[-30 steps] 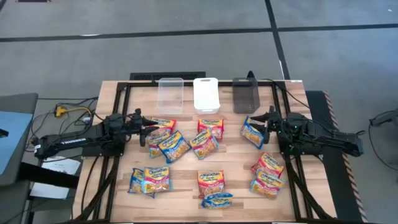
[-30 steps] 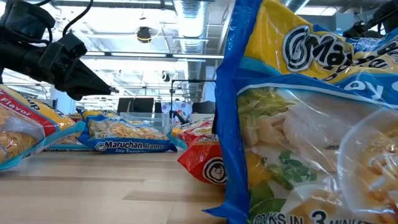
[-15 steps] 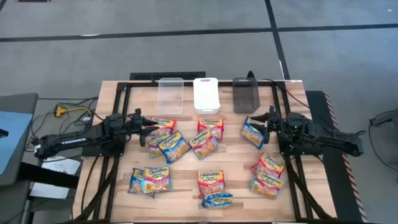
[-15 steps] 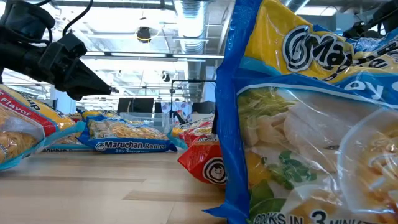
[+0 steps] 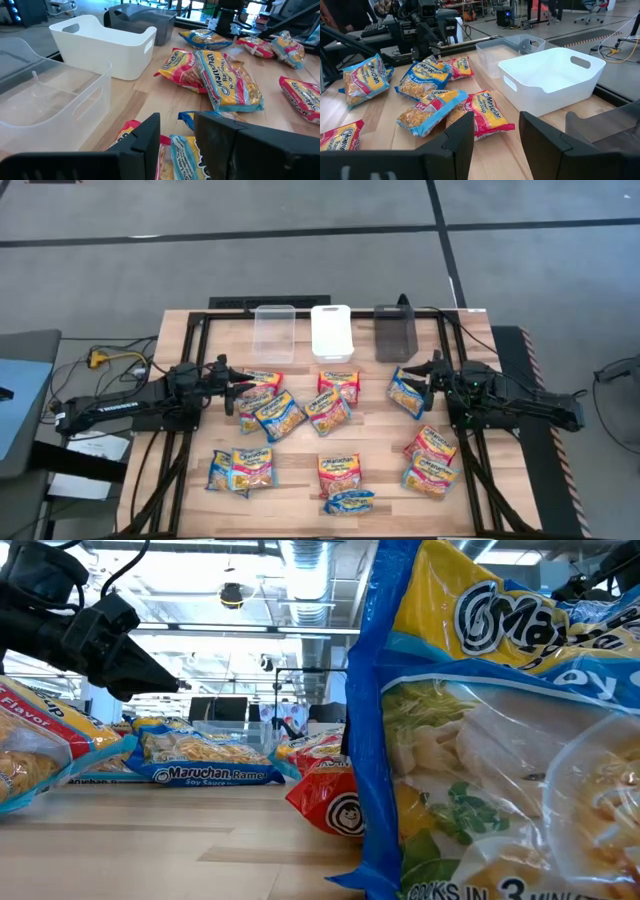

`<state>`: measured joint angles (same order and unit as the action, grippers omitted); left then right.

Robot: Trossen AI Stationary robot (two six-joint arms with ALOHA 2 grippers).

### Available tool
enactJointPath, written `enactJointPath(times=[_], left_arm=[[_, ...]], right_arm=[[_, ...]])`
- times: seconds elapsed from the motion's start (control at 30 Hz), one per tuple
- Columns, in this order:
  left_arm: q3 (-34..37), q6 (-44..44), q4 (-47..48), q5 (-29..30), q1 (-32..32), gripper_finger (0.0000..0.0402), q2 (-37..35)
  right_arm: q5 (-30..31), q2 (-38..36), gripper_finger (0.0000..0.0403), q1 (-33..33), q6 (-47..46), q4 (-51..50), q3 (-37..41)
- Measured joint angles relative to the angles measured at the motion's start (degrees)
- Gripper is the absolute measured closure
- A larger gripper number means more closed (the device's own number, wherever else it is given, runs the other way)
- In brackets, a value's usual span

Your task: Sort Maruchan noodles

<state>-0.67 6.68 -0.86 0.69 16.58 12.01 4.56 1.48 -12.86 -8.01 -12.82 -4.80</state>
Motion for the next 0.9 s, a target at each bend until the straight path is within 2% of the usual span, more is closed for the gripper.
enactJointPath(times=[0.43, 0.6, 0.9], left_arm=[[0.0, 1.4, 0.0, 0.0, 0.0, 0.0295, 0.0], [0.0, 8.1, 0.0, 0.2, 0.0, 0.0295, 0.0], [0.0, 25.7, 0.0, -0.3, 0.0, 0.0295, 0.0]], right_arm=[[0.0, 0.0, 0.0223, 0.0, 0.0, 0.0, 0.0], [0.0, 0.0, 0.0223, 0.0, 0.0, 0.0, 0.0], [0.0, 0.0, 0.0223, 0.0, 0.0, 0.0, 0.0]])
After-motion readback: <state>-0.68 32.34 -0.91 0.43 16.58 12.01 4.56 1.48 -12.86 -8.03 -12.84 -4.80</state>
